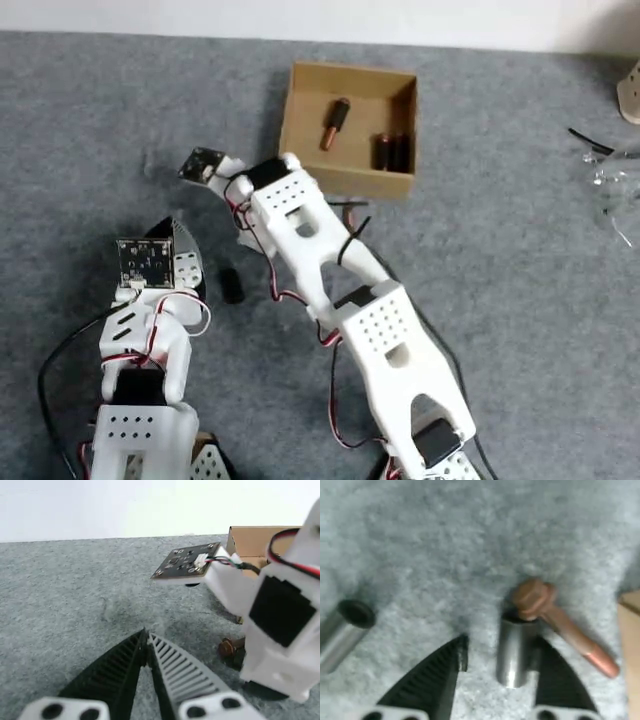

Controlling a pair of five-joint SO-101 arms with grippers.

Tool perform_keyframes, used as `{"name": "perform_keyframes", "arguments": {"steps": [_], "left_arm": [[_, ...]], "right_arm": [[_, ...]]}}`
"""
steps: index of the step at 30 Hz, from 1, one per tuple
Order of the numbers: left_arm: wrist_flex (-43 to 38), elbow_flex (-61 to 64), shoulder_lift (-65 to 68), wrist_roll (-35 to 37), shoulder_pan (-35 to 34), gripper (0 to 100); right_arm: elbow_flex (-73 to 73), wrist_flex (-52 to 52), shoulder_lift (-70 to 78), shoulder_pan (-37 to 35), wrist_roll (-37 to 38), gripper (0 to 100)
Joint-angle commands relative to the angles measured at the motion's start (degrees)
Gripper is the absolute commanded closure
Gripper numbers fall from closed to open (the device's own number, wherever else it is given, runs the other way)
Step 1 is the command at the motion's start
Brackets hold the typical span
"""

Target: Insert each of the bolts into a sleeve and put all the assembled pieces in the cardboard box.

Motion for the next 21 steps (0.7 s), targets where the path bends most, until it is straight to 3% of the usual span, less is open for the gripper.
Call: {"name": "perform_keyframes", "arguments": {"steps": [1,12,21], "left_arm": [[-1.41,-1.63,-0.22,-0.09,-0.40,99],[-1.41,-1.63,-0.22,-0.09,-0.48,99],[-1.41,-1.63,-0.22,-0.09,-0.48,99]], "right_arm": [[0.48,-0.13,0.66,-0.40,0.79,98.8],[-2.68,10.33,-0.75,0.48,-2.46,99.3],[-8.31,17.01,-3.91,5.32,-6.07,99.3]]}}
